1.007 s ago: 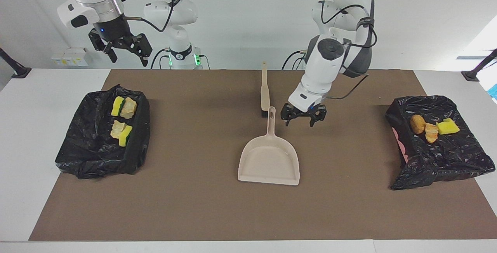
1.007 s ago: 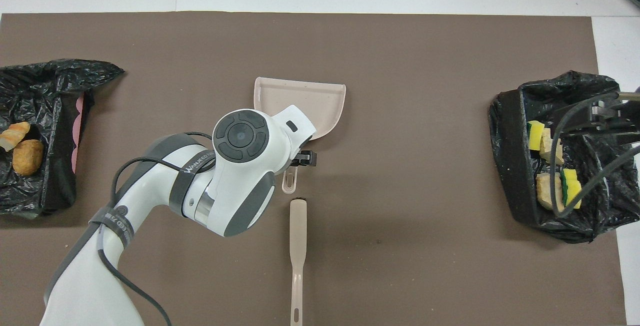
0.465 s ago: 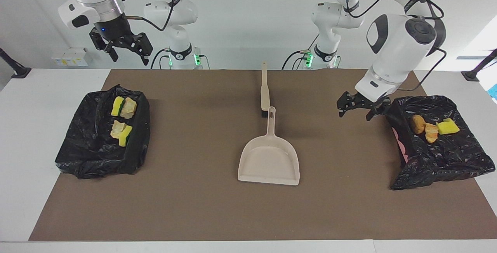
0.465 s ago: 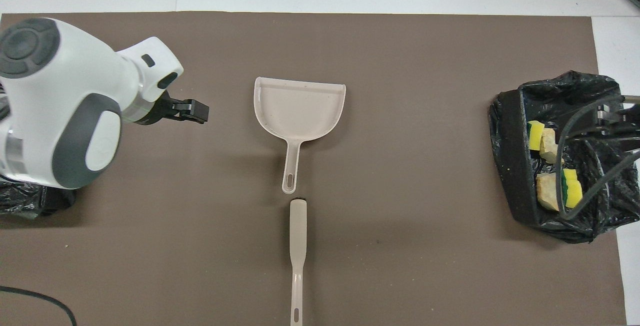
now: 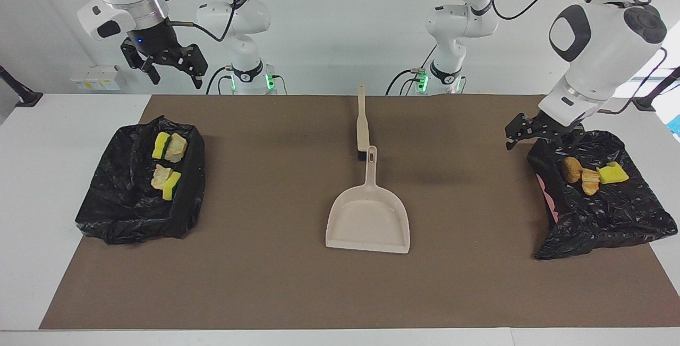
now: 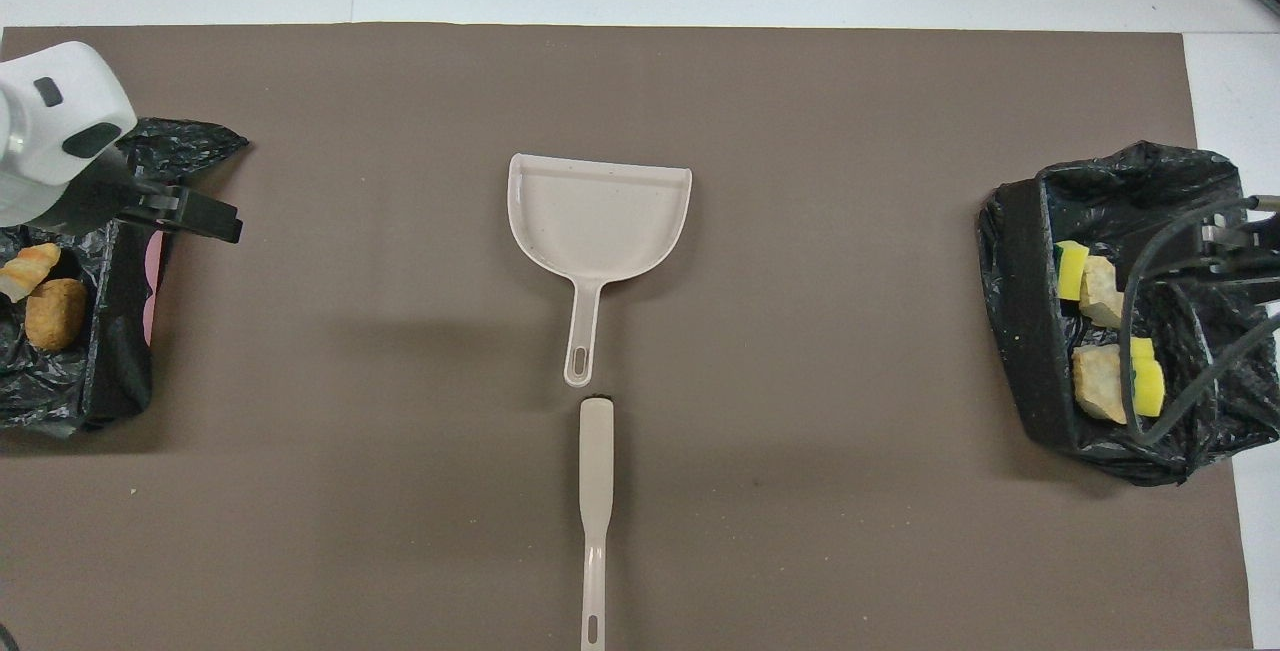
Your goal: Sweep and dump trash in bin
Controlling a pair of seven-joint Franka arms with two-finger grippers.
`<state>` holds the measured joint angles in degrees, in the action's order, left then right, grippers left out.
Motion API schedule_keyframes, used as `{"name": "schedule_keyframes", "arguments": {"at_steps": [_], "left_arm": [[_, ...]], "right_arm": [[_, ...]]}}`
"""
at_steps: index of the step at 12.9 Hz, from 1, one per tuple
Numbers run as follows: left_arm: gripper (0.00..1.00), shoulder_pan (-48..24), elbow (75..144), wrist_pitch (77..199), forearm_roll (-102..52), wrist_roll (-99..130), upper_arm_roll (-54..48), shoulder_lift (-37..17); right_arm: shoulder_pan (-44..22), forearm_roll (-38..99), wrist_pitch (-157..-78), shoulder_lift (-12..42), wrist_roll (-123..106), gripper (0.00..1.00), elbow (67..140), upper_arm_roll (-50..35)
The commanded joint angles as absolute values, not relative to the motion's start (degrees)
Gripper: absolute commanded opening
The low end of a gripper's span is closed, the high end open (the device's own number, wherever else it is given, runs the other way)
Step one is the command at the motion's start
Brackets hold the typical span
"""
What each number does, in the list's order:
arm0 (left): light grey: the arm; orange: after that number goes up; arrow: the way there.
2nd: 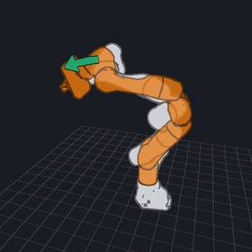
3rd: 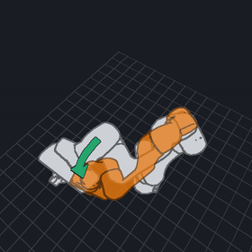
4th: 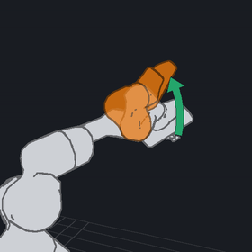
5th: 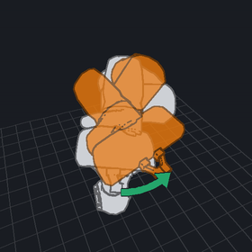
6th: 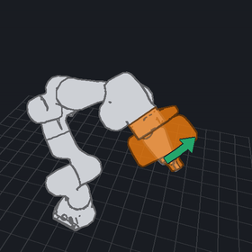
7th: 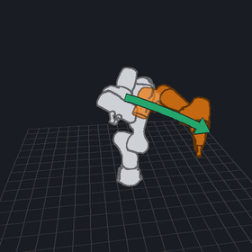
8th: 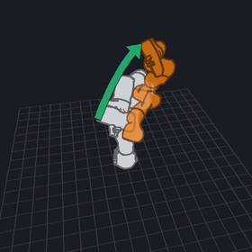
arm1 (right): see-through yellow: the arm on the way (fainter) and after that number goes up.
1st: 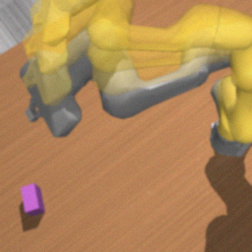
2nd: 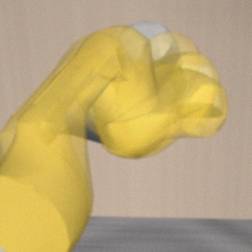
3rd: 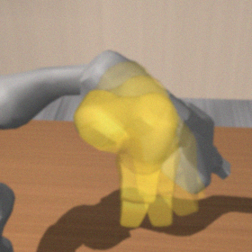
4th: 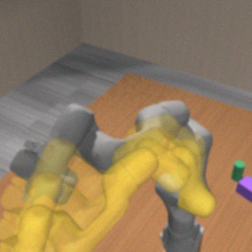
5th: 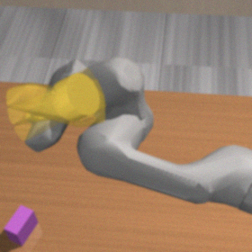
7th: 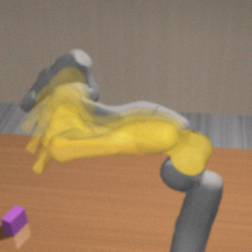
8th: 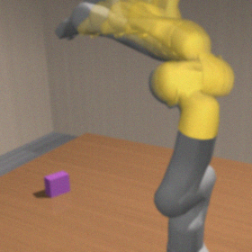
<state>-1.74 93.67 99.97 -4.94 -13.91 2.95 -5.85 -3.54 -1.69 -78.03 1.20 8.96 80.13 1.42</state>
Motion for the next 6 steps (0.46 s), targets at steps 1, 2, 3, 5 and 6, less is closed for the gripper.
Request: {"name": "schedule_keyframes", "arguments": {"at_steps": [1,2,3,5,6], "left_arm": [[1.00,0.53,92.21,97.56,-5.63,-13.63,2.29,-5.27],[1.00,0.01,91.68,97.12,-5.45,-10.75,2.29,-5.10],[1.00,-0.44,91.67,97.03,-5.36,-7.94,1.76,-4.66],[1.00,-0.88,92.37,96.33,-5.19,-8.17,1.58,-1.95],[1.00,-0.88,92.46,94.94,-5.19,-9.04,1.58,-0.89]], "right_arm": [[-3.25,-0.97,-78.31,-0.26,7.12,1.00,81.83,1.67],[-3.25,-0.97,-78.31,-0.26,7.12,1.00,81.83,1.67],[-3.25,-0.97,-78.31,-0.26,7.12,1.00,81.83,1.67],[-3.25,-0.97,-78.31,-0.26,7.21,1.00,81.83,1.67],[-3.25,-0.97,-78.31,-0.26,7.21,1.00,81.83,1.76]]}}
